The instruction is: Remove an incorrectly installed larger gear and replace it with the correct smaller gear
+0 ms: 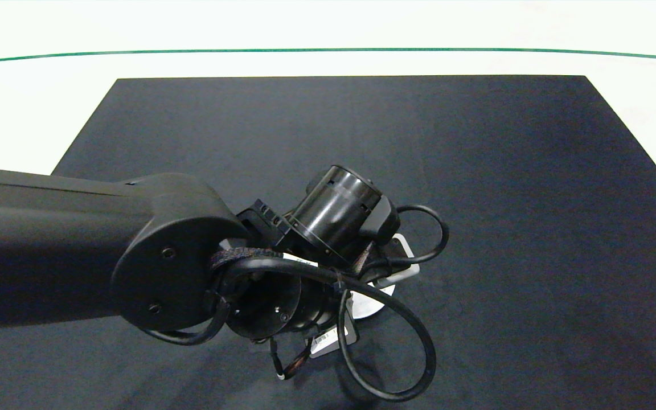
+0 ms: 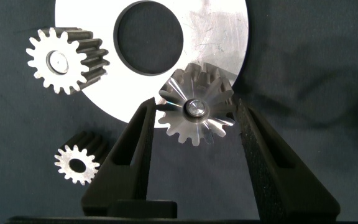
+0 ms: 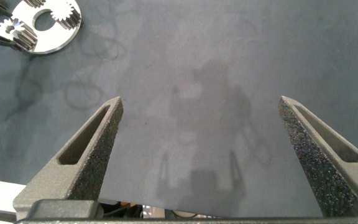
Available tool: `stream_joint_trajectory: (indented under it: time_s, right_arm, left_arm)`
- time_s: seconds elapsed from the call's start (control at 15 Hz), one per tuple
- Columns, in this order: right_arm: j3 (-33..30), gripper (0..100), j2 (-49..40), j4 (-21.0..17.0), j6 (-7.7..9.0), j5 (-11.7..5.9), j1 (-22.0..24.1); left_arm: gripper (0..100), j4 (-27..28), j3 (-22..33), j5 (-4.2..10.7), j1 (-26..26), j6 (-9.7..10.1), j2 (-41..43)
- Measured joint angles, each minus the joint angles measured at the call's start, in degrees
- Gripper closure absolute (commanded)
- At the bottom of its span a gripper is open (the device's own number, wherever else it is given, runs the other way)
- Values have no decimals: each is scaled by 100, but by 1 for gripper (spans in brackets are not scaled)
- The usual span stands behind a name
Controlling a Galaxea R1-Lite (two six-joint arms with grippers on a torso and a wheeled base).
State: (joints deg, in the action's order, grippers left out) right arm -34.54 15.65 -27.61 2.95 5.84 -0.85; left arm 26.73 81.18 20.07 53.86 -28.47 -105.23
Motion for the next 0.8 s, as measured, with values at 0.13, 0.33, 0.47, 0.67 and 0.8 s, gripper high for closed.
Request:
stream_joint_trajectory:
  time_s: [0.13, 0.33, 0.47, 0.67, 0.8]
  right_arm:
    - [34, 0, -2, 5, 0, 0, 0]
    - [74, 0, -6, 16, 0, 0, 0]
    - [78, 0, -6, 16, 0, 0, 0]
    - [78, 0, -15, 16, 2, 0, 0]
    - [78, 0, -17, 17, 5, 0, 0]
  left_arm:
    - [69, 35, 7, 2, 2, -9, 0]
    - [69, 160, 35, 5, -4, 2, 2]
    - [0, 166, 40, 2, -11, 13, 2]
    - [0, 166, 62, 2, -6, 60, 2]
    - [0, 176, 60, 2, 13, 173, 5]
